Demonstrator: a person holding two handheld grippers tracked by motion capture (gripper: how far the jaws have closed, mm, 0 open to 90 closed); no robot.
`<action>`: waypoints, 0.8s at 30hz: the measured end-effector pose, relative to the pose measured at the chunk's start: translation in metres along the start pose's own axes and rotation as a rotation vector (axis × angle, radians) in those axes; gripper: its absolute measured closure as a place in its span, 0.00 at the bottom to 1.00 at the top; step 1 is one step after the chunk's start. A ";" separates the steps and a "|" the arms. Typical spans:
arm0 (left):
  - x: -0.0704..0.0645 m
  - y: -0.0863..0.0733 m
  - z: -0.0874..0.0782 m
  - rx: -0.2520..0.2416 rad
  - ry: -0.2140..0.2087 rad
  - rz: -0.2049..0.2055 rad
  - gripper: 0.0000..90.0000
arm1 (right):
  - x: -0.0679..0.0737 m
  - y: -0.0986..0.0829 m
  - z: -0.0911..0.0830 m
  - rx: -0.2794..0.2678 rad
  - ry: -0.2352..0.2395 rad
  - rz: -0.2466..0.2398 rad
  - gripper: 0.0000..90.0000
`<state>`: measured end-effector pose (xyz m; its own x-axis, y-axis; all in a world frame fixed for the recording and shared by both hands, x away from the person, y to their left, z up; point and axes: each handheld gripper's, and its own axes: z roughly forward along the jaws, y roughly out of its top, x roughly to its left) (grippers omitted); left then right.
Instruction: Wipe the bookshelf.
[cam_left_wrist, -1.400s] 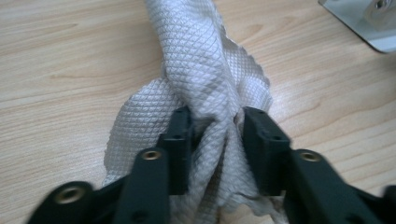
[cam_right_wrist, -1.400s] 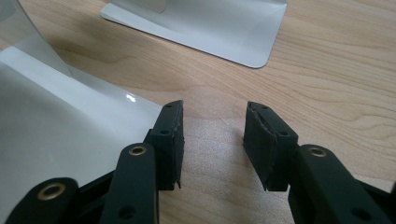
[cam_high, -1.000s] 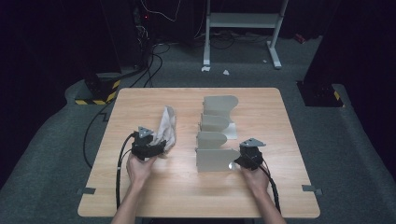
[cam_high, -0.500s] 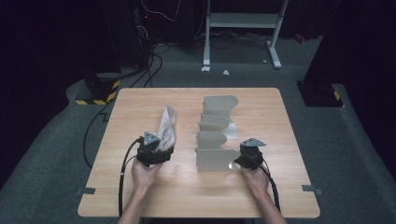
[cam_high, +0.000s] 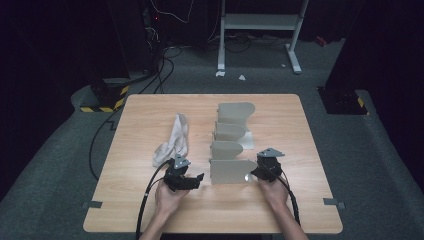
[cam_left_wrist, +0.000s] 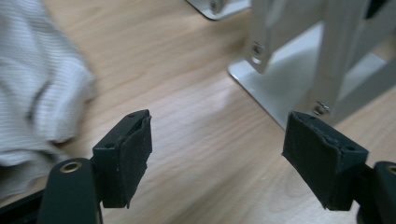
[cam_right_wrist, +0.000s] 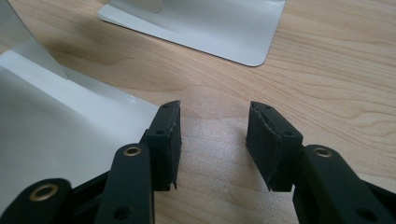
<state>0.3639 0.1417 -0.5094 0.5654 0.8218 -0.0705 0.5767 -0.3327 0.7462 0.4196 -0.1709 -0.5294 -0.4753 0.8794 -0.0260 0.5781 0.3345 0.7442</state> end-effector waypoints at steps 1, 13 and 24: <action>-0.003 0.000 0.002 0.003 0.000 0.014 0.26 | 0.000 0.000 0.000 0.000 0.000 0.000 0.61; -0.022 -0.007 0.005 0.016 -0.018 0.046 0.27 | -0.001 0.000 0.000 0.002 0.000 0.001 0.60; -0.042 -0.002 0.017 0.049 0.045 0.111 0.31 | 0.000 0.001 0.001 0.001 -0.005 -0.002 0.60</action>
<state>0.3487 0.1001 -0.5195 0.6009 0.7983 0.0408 0.5410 -0.4437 0.7144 0.4208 -0.1698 -0.5296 -0.4734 0.8803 -0.0304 0.5780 0.3364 0.7435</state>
